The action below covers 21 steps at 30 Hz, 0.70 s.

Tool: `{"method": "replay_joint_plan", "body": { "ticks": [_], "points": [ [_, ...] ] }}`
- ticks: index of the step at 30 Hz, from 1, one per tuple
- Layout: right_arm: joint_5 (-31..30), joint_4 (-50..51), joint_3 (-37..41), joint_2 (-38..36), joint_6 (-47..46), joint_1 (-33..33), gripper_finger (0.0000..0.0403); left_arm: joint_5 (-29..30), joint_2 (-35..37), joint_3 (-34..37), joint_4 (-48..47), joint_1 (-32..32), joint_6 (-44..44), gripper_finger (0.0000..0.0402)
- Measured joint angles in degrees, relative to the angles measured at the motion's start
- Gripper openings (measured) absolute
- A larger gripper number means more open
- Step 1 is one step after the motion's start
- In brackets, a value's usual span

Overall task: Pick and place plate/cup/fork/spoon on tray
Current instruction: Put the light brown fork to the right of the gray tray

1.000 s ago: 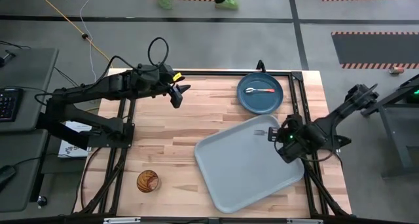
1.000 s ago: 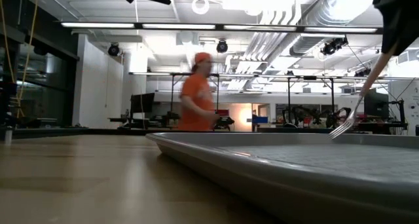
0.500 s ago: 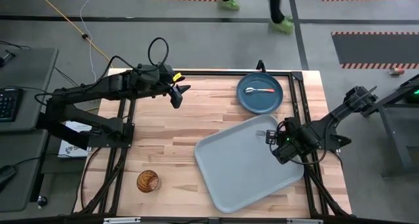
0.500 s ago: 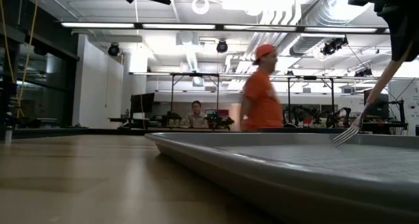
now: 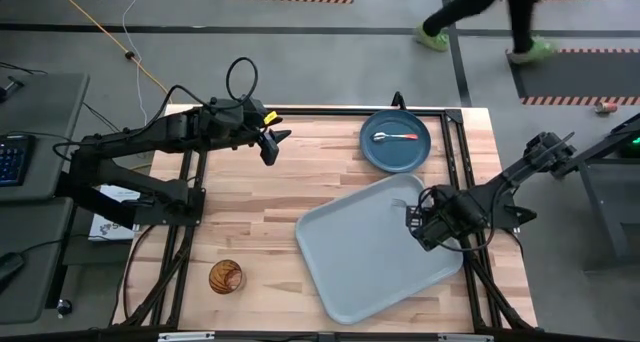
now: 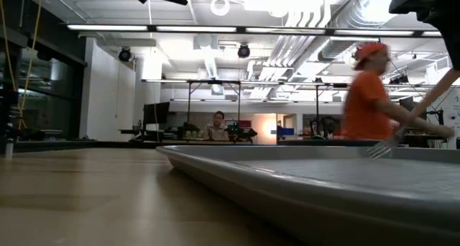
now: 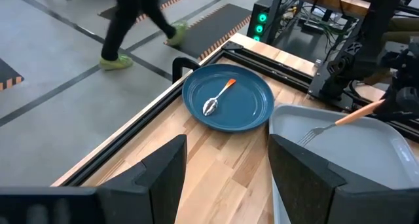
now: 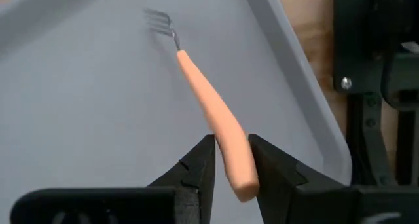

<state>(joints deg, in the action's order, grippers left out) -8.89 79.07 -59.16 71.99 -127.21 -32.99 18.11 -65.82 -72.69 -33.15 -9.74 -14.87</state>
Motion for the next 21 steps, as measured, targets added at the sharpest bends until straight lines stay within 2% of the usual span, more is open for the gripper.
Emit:
{"method": "replay_joint_plan", "body": {
  "ticks": [7,21],
  "points": [
    [6.43,-2.97,0.02,4.47,1.7,-0.02,0.0083,0.0,0.0,0.0,-0.02,0.0,0.04,0.0202],
    [9.49,-14.67,0.04,17.18,4.86,-0.02,0.0083,0.0,0.0,0.0,-0.04,0.0,0.04,0.0202]
  ]
}}
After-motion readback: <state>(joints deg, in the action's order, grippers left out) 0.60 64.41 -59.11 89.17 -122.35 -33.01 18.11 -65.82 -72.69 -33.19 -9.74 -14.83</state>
